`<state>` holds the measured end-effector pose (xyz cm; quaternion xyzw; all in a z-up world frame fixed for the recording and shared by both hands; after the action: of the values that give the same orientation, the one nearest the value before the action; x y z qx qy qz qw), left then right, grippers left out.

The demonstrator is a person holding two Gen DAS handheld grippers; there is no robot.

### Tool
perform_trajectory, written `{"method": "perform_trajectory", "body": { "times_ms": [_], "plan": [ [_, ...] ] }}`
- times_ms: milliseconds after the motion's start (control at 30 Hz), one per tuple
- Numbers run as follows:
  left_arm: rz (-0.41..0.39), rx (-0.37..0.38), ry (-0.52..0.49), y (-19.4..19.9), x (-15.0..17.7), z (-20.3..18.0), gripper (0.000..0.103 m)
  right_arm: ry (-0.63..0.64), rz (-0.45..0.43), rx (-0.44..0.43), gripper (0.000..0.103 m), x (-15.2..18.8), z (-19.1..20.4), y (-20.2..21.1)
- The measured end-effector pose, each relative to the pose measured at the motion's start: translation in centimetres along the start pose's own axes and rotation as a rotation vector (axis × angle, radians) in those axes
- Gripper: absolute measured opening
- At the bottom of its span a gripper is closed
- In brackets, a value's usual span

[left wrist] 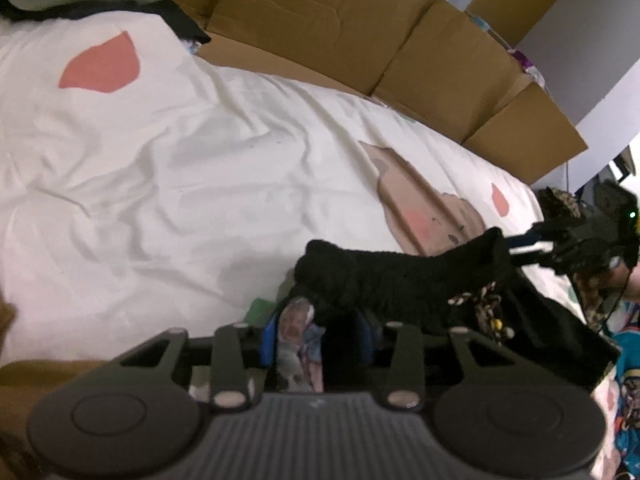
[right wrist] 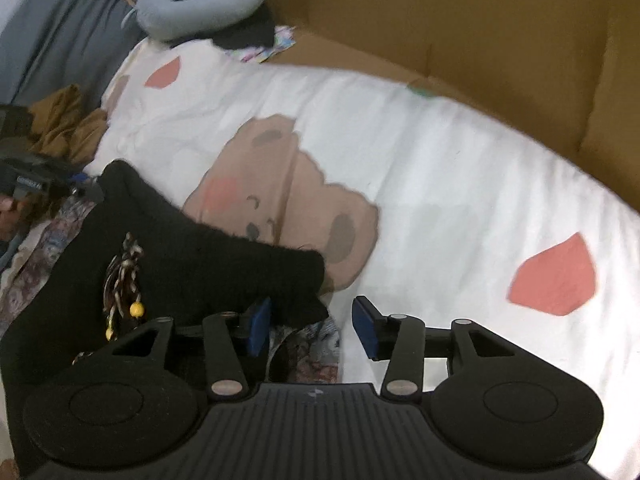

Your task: Fold clothes

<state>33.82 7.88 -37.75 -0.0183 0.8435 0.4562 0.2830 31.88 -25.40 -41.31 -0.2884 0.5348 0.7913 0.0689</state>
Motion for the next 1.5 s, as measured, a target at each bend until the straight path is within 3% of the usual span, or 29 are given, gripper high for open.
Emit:
{"method": "perform_trajectory", "body": {
  "times_ms": [233,367,433,500,767,1033,1333,1500],
  "plan": [
    [0.038,0.034,0.015,-0.7,0.3,0.2,0.039,0.059,0.059,-0.028,0.048,0.4,0.8,-1.0],
    [0.073,0.052,-0.008,-1.1,0.5,-0.1,0.032,0.105,0.088,-0.033,0.017,0.5,1.4,-1.2],
    [0.078,0.048,-0.031,-1.0,0.5,-0.2,0.016,0.128,0.1,-0.03,0.014,0.5,1.7,-1.2],
    [0.068,0.035,-0.064,-0.7,0.2,-0.4,0.013,0.149,0.084,0.014,0.01,0.4,1.7,-0.6],
    [0.009,-0.037,-0.202,0.8,-1.9,-1.4,0.009,0.304,0.032,0.219,0.008,-0.2,2.4,0.9],
    [-0.068,-0.118,-0.294,0.9,-5.7,-2.0,0.008,0.336,-0.064,0.407,0.007,-3.6,0.7,2.1],
    [-0.052,-0.232,-0.331,-1.1,-10.0,-1.1,0.007,0.336,-0.043,0.492,0.006,-8.6,-2.3,0.0],
    [-0.065,-0.295,-0.355,-1.7,-12.6,-0.8,0.006,0.402,-0.054,0.562,0.006,-10.8,-3.0,-1.1]
  ]
}}
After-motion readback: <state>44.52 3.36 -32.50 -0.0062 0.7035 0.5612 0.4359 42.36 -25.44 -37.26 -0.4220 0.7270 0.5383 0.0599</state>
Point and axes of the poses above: each gripper's, at about its wrist camera, not at the fingertips, and y roughly against the way its jaws point, z to its left, x to its underside, the point moved 7 cm from there along -y, roughly the way its jaws point, and after that the axes turned 1 degree about -z, right-handed, at the moved point
